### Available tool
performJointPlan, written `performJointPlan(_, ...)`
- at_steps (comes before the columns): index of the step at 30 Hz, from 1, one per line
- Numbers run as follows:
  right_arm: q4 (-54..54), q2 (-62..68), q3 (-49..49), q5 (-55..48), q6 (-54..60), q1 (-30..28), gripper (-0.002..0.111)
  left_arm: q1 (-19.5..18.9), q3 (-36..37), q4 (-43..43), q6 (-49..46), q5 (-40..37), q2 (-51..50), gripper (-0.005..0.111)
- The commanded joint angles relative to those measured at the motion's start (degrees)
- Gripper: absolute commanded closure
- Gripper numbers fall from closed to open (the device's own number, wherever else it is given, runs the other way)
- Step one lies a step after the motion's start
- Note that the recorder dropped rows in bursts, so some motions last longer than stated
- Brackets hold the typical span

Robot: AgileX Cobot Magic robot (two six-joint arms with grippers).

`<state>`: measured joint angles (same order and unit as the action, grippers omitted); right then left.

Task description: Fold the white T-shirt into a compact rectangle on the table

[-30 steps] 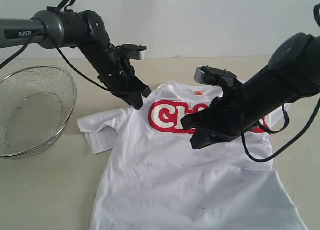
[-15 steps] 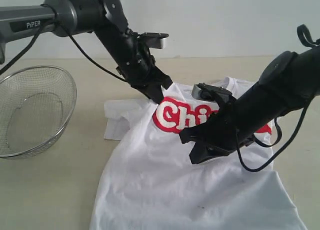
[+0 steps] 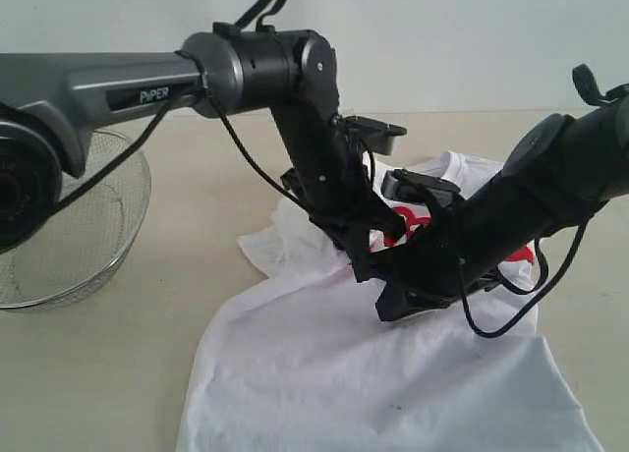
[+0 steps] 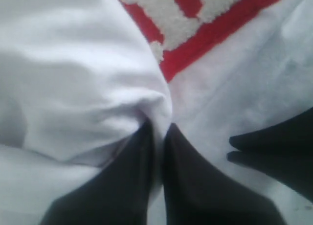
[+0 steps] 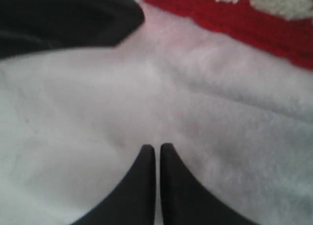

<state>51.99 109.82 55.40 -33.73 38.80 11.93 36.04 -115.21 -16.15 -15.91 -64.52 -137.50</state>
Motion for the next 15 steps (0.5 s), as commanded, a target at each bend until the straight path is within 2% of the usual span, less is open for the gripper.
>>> performJointPlan(1, 0.25, 0.0, 0.0, 0.88, -0.02, 0.07, 0.108, 0.95, -0.4, 0.8, 0.7, -1.68, -0.74, 0.095)
performJointPlan(3, 0.25, 0.0, 0.0, 1.09, -0.01, 0.07, 0.108, 1.01, -0.4, 0.8, 0.26, -1.95, -0.74, 0.083)
performJointPlan(7, -0.06, 0.0, 0.0, 0.97, 0.28, -0.04, 0.108, 1.01, -0.4, 0.63, 0.01, -2.8, 0.1, 0.049)
performJointPlan(8, -0.14, 0.0, 0.0, 0.47, 0.39, -0.04, 0.108, 1.01, -0.4, 0.63, 0.01, -3.08, 0.38, 0.045)
performJointPlan(11, -0.29, 0.0, 0.0, -0.58, 0.95, -0.04, 0.108, 0.56, -0.4, 1.4, 0.01, -2.82, 2.12, 0.048)
performJointPlan(15, -0.51, -1.29, 0.0, -0.12, 0.97, -0.04, 0.108, -1.02, -0.4, 3.73, 0.76, -2.82, 5.04, 0.065)
